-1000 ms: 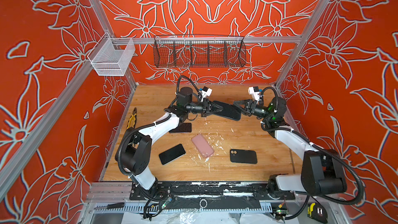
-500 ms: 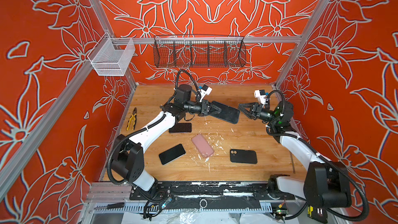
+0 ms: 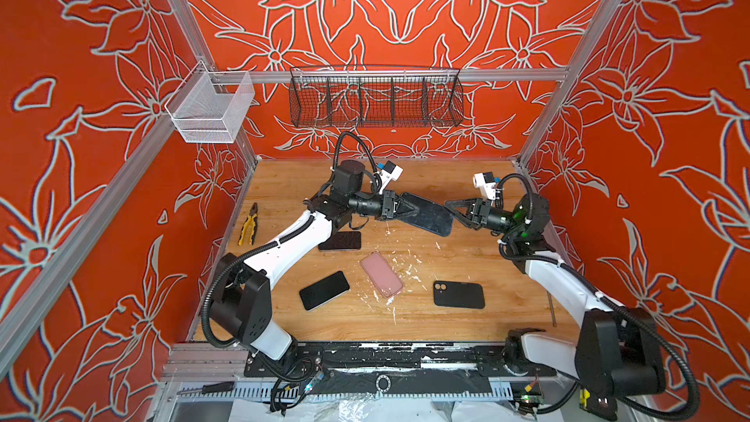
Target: Put the phone into the phone case
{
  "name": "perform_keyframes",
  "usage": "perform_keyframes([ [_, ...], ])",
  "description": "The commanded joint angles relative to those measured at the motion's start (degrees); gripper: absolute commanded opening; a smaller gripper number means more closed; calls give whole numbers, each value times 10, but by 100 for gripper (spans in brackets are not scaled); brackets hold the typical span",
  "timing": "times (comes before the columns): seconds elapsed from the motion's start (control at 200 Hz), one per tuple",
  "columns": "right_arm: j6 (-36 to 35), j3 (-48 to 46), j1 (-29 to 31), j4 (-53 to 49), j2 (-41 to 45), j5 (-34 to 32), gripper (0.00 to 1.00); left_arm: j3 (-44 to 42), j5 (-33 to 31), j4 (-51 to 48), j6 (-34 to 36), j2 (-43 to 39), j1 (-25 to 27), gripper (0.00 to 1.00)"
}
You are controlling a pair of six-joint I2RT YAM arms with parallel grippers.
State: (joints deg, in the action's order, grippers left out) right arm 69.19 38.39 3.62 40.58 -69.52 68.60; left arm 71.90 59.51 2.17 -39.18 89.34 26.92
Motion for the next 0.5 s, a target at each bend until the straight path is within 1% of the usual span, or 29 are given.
perform_keyframes([
  [0.0,15,-6,7,31,10,14,29,11,7,35,5,-10,3,0],
  [0.21,17,-12,17,33,14,15,28,9,9,69,-19,1,2,0],
  [0.325,21,-10,18,35,15,19,28,11,12,73,-20,8,2,0],
  [0.495,16,1,18,27,13,16,43,18,13,51,1,10,2,0],
])
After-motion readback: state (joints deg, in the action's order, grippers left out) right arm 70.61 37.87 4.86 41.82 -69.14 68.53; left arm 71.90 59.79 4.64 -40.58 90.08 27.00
